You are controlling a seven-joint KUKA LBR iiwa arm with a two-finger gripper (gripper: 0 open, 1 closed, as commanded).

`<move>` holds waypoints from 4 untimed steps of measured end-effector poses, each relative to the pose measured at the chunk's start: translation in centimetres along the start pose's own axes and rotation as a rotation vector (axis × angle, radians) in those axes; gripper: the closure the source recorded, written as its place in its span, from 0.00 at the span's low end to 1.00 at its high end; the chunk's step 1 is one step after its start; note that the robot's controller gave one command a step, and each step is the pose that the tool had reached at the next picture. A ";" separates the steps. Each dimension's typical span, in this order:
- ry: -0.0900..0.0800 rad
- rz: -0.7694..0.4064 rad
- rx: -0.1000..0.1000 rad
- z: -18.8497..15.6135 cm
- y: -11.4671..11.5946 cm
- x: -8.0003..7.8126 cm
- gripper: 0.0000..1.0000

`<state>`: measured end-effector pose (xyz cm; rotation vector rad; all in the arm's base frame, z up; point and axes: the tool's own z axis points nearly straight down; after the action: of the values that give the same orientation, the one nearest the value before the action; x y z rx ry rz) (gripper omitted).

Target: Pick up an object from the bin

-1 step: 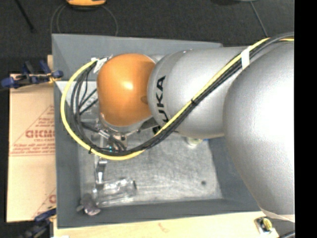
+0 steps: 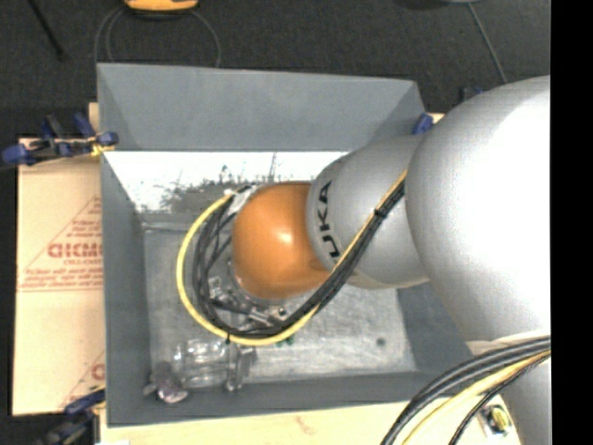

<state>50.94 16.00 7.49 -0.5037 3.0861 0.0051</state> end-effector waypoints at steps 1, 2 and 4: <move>0.009 -0.164 -0.001 -2.6 2.1 1.3 0.00; 0.012 0.086 0.001 -2.6 1.8 2.9 0.00; 0.000 0.153 0.007 0.0 3.8 2.0 0.00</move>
Offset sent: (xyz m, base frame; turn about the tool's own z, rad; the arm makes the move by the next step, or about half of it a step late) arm -0.0208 0.0153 0.0251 -0.1657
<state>47.86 18.96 7.44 -0.2662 3.1143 -0.0032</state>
